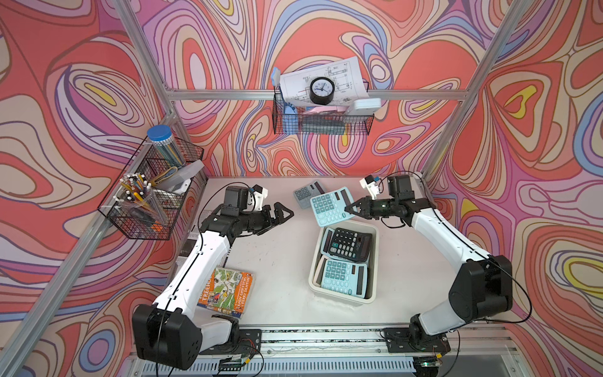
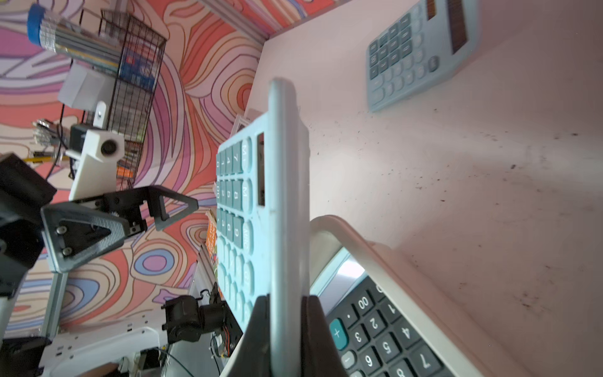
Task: Put the calculator in the storage box
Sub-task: Adjust the storage box at the center of the board.
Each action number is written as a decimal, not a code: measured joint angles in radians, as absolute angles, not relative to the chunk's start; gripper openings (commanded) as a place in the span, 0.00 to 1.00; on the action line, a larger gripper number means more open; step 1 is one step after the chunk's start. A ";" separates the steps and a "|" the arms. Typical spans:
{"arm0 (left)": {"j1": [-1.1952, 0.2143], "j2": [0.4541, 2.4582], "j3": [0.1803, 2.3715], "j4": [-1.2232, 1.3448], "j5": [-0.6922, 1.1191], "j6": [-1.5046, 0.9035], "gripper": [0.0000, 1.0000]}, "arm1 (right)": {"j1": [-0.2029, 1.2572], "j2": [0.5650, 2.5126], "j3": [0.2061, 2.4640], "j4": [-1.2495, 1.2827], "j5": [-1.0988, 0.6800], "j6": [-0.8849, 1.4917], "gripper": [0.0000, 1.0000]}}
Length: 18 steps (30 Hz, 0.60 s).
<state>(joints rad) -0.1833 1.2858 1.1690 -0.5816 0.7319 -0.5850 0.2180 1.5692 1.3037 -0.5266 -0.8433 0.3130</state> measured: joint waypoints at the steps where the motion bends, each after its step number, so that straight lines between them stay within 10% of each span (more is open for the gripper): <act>1: -0.182 1.303 1.178 -0.607 0.764 -0.562 0.99 | 0.238 1.579 1.318 -0.544 -0.849 0.286 0.00; 18: -0.183 1.421 1.034 -0.448 1.142 -0.634 0.49 | 0.332 1.717 1.431 -0.766 -0.991 0.019 0.00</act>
